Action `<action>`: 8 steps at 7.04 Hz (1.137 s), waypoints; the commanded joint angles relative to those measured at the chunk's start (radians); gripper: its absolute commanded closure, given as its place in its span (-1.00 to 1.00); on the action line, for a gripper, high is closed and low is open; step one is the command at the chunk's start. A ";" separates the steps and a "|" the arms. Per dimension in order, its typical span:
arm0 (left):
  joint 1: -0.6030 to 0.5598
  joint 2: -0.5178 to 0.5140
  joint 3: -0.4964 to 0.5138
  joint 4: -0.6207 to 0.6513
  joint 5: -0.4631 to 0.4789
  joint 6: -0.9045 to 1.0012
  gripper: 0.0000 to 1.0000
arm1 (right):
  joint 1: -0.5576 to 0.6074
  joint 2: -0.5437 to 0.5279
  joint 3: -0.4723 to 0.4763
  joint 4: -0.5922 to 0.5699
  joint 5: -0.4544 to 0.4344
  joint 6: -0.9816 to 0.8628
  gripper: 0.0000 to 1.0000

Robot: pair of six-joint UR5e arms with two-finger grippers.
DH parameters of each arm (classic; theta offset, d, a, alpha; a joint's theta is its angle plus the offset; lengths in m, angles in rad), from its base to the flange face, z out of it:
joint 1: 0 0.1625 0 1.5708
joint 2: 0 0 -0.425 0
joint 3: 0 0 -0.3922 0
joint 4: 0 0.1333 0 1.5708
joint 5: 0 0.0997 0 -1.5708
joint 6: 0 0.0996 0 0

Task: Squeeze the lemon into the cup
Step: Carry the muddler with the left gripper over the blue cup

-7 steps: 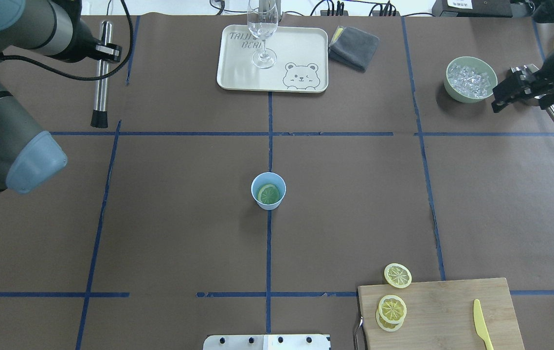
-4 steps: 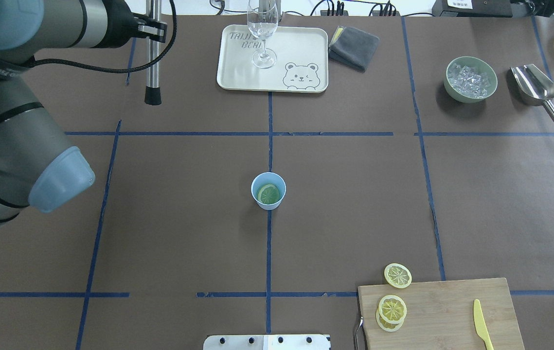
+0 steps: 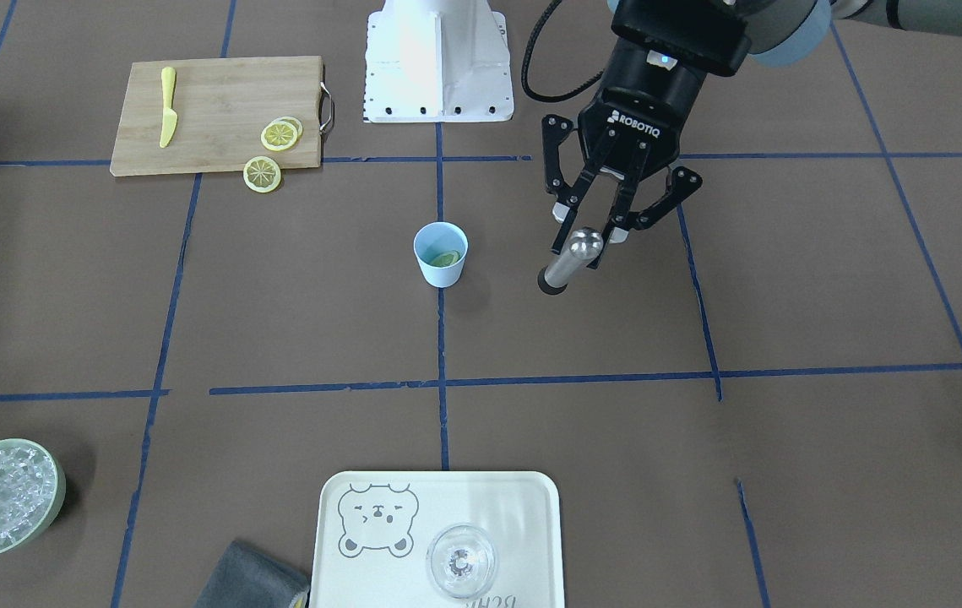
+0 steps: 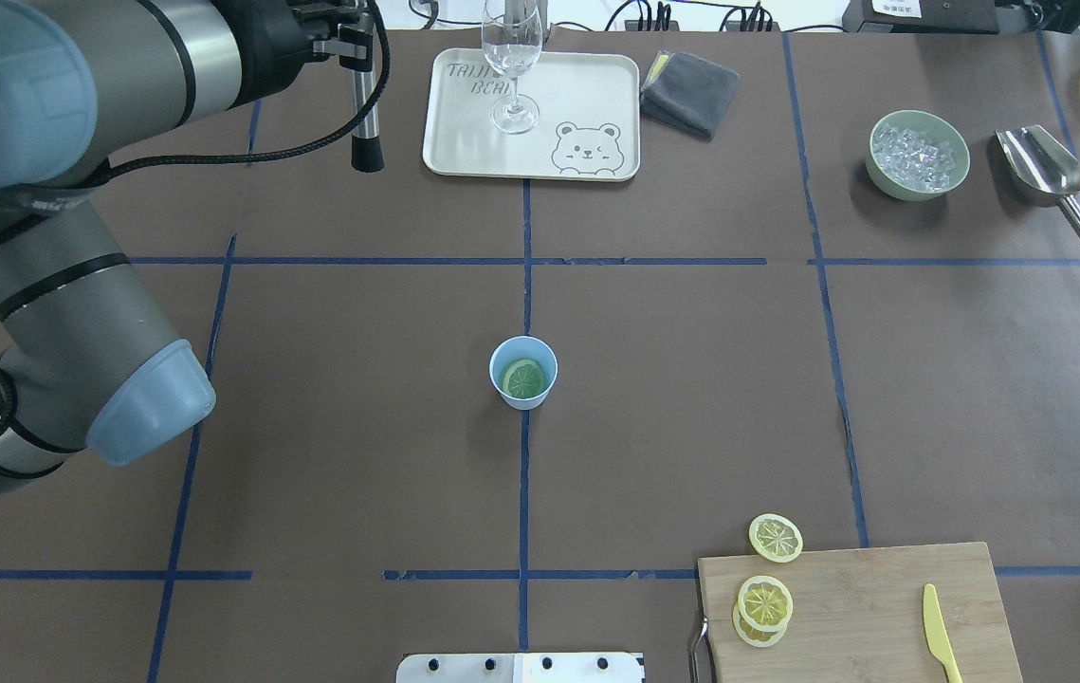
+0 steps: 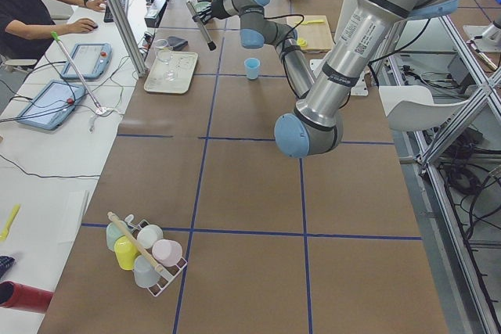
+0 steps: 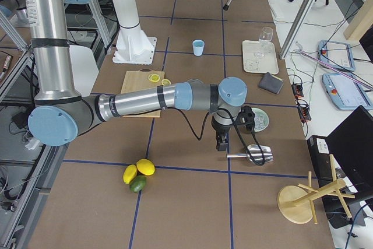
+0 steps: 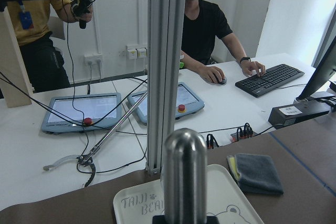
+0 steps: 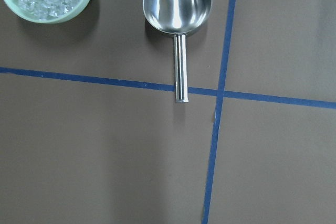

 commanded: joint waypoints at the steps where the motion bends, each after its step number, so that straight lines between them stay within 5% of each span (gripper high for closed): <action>1: 0.119 0.018 -0.029 -0.075 0.173 -0.002 1.00 | 0.010 0.001 -0.036 0.031 -0.008 -0.015 -1.00; 4: 0.329 0.059 -0.019 -0.220 0.511 0.020 1.00 | 0.024 -0.005 -0.091 0.141 0.006 0.046 -1.00; 8: 0.547 0.061 0.048 -0.283 0.759 0.109 1.00 | 0.024 -0.002 -0.082 0.143 0.006 0.048 -1.00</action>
